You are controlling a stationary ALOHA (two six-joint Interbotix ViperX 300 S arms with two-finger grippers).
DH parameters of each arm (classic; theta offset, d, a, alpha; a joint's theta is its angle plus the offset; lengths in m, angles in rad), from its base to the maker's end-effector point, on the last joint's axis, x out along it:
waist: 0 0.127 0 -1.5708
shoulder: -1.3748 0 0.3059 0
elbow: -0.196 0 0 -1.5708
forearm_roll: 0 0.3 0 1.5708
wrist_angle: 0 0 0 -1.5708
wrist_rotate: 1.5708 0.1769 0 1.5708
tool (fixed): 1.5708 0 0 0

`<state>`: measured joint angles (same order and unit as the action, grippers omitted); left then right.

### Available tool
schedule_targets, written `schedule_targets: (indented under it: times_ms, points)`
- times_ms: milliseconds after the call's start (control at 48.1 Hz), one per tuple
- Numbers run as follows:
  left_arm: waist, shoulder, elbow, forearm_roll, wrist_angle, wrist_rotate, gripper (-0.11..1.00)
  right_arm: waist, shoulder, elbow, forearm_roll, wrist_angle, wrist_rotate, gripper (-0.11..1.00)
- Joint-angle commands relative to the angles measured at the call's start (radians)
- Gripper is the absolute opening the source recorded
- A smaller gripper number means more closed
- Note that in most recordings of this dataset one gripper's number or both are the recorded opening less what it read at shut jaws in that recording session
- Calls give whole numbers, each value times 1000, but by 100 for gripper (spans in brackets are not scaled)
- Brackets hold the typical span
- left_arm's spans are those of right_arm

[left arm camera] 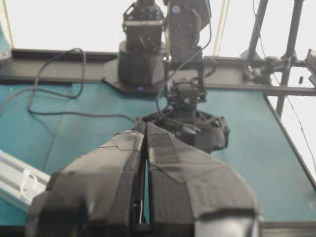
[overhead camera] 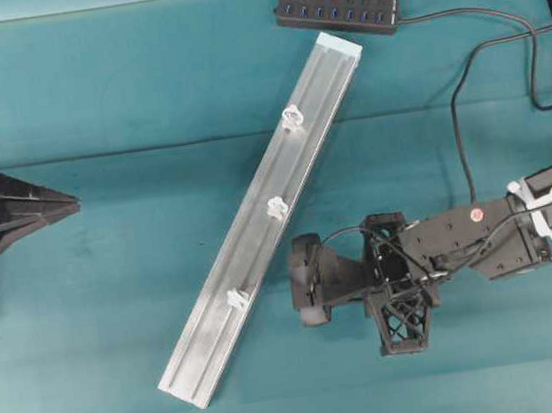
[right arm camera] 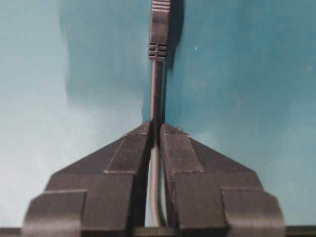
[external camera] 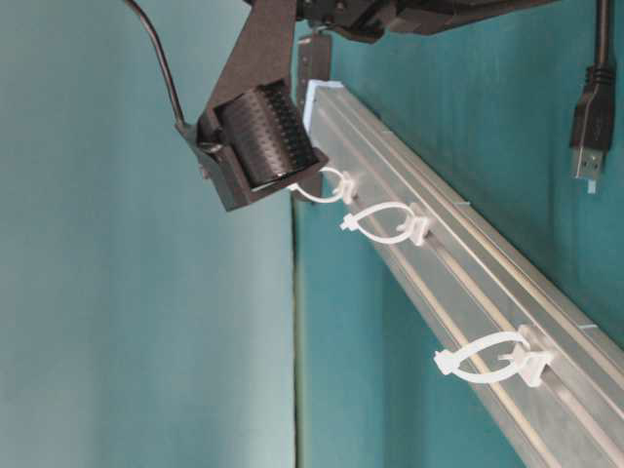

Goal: Pass the USB cable through three rings with both arms.
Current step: 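Lift the cable with the right gripper and carry it toward the rail's top end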

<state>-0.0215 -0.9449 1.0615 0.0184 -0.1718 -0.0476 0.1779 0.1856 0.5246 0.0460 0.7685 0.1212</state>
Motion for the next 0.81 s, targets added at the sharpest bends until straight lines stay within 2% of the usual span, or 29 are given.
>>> schedule_targets:
  times_ms: [0,104,208,395,499,582,790]
  points:
    - [0,3,-12,3,-2,0,-1,-17,-52,-28,-34,60,-11,11]
    - [2,3,-14,3,0,-3,-1,-46,-118,-60,-44,143,-46,11]
    - [0,0,-17,3,0,-3,-1,-83,-178,-91,-46,227,-123,11]
    - [2,-8,-17,3,5,-8,-1,-172,-247,-149,-46,385,-344,11]
    - [9,-18,-18,3,5,-32,-1,-225,-258,-173,-46,449,-474,11]
    - [18,-21,-18,3,5,-43,-1,-282,-259,-187,-46,477,-572,11]
    - [20,-21,-18,3,5,-43,-1,-400,-250,-215,-55,448,-738,11]
